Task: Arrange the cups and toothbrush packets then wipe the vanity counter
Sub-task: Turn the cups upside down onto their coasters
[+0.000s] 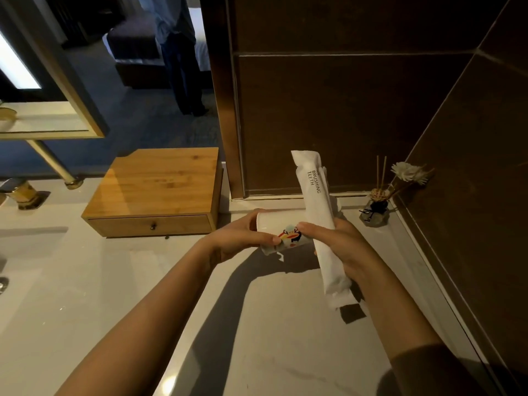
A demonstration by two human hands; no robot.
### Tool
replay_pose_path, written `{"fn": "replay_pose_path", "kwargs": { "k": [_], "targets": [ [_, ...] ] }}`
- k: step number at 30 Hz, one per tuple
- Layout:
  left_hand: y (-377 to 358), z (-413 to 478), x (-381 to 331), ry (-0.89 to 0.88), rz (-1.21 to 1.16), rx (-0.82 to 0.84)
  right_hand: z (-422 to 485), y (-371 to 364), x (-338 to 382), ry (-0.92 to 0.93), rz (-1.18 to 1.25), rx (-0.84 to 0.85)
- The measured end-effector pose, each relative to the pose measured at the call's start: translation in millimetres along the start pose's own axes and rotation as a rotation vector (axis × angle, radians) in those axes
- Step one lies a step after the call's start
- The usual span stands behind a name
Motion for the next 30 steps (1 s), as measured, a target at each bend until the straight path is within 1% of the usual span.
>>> {"fn": "replay_pose_path", "kwargs": {
  "k": [2, 4, 6, 9, 11, 13, 20, 24, 26, 30],
  "targets": [
    [3, 1, 2, 0.003, -0.062, -0.081, 3, 0, -1, -0.001, 0.060, -0.022],
    [3, 1, 8, 0.000, -0.198, -0.154, 6, -2, -10, -0.029, 0.143, -0.027],
    [-3, 1, 14, -0.018, -0.357, -0.168, 7, -7, -20, -0.065, 0.242, -0.003],
    [-14, 2, 18, 0.026, -0.389, -0.168, 10, -11, -25, -0.079, 0.347, -0.001],
    [-16, 3, 21, 0.069, -0.362, -0.160, 12, -11, -24, -0.064, 0.369, -0.012],
    [-14, 4, 20, 0.074, -0.267, -0.140, 13, -9, -22, -0.054, 0.328, -0.030],
    [-10, 5, 0, -0.035, 0.058, -0.036, 15, -10, -11, 0.014, 0.156, 0.006],
    [-12, 11, -5, -0.027, 0.184, 0.011, 18, -9, -9, 0.037, 0.082, -0.011],
    [-11, 14, -5, -0.009, 0.204, -0.003, 21, -7, -11, 0.033, 0.056, -0.021],
    [-6, 20, 2, 0.038, 0.241, -0.085, 27, -7, -15, 0.025, 0.018, -0.022]
  ]
}}
Point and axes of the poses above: each hand's wrist, its own z-axis towards the middle knuckle, its own y-axis out of the back of the hand, x = y × z, the point moved 8 cm from there along z, towards the middle knuckle, and after that the axes turned 15 degrees about z, right-handed, at the moved point
